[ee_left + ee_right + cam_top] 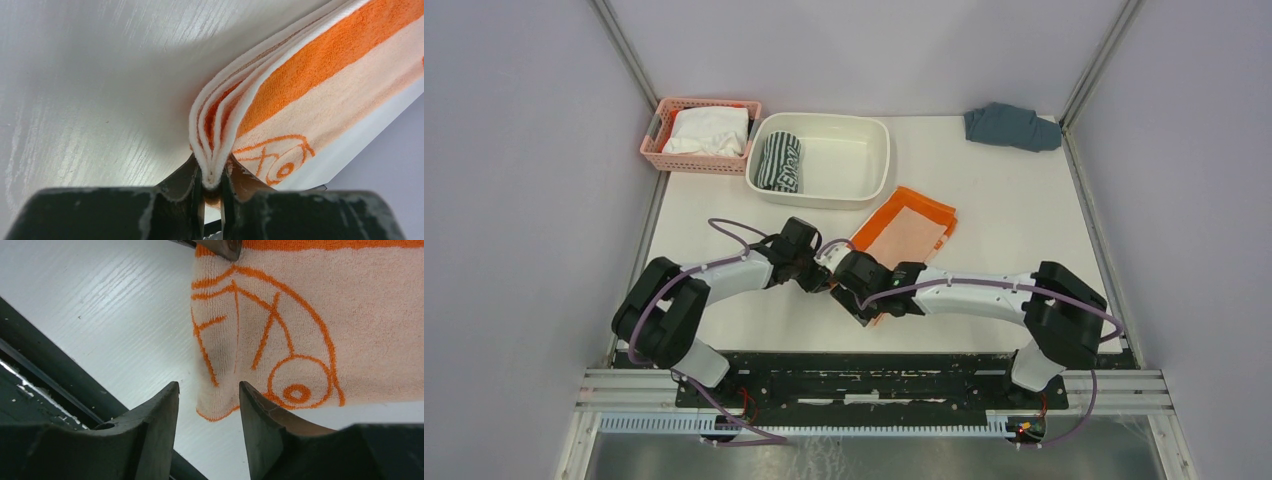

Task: Roll the towels
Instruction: Roll the towel at the center of the board.

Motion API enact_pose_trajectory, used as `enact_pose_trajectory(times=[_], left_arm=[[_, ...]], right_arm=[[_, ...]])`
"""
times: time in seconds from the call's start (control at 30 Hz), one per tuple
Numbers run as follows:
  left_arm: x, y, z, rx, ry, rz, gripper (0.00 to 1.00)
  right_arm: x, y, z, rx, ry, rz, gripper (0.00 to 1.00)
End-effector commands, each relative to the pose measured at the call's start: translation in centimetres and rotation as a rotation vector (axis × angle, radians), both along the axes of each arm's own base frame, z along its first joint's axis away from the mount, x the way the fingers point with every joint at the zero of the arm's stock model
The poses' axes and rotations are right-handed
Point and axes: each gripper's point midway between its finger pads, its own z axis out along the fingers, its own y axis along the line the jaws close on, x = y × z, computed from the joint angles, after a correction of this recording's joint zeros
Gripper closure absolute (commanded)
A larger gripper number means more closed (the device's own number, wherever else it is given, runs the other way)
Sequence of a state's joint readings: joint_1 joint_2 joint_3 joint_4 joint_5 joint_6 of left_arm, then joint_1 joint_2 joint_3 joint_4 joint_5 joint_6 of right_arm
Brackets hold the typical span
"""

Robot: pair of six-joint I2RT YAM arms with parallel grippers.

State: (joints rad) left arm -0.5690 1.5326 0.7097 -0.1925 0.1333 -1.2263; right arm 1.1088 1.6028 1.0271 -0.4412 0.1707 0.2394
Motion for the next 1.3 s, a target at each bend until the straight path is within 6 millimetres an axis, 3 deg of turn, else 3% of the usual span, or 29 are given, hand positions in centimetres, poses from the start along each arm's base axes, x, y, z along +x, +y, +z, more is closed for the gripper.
enact_pose_trajectory(times=[0.0,0.37,0.47,0.57,0.67,0.7,1.03,1.27], left_arm=[[0.8,-0.4,2.0,-0.038,-0.015,0.044,0.96],[0.8,-0.1,2.4,-0.042,0.006,0.091,0.97],[0.8,0.1,2.5,-0.037,0.005,0.1,0.97],[0.8,0.3,2.8,-0.038,-0.004,0.105,0.95],[1.0,1.1,3.2,-0.031,-0.029,0.116,0.84],[1.1,1.4,3.4,-0.031,-0.039,0.12,0.79],[1.1,4.9,6.1,0.012,-0.174,0.106,0.34],[-0.4,6.0,7.2,-0.03,-0.258,0.039,0.28]], right_arm=[[1.2,0.3,-0.1,-0.077,-0.115,-0.011,0.44],[-0.4,-0.9,-4.8,-0.235,-0.096,0.028,0.47],[-0.7,-1.0,-5.2,-0.242,-0.08,0.034,0.59],[-1.3,-0.6,-4.5,-0.188,-0.051,0.054,0.81],[-1.9,0.5,-3.2,-0.054,0.04,0.081,0.98],[-2.1,0.8,-2.8,-0.009,0.077,0.089,0.99],[-2.6,3.4,0.5,0.431,0.527,0.141,1.0],[-1.9,3.4,-0.3,0.622,0.797,0.095,0.99]])
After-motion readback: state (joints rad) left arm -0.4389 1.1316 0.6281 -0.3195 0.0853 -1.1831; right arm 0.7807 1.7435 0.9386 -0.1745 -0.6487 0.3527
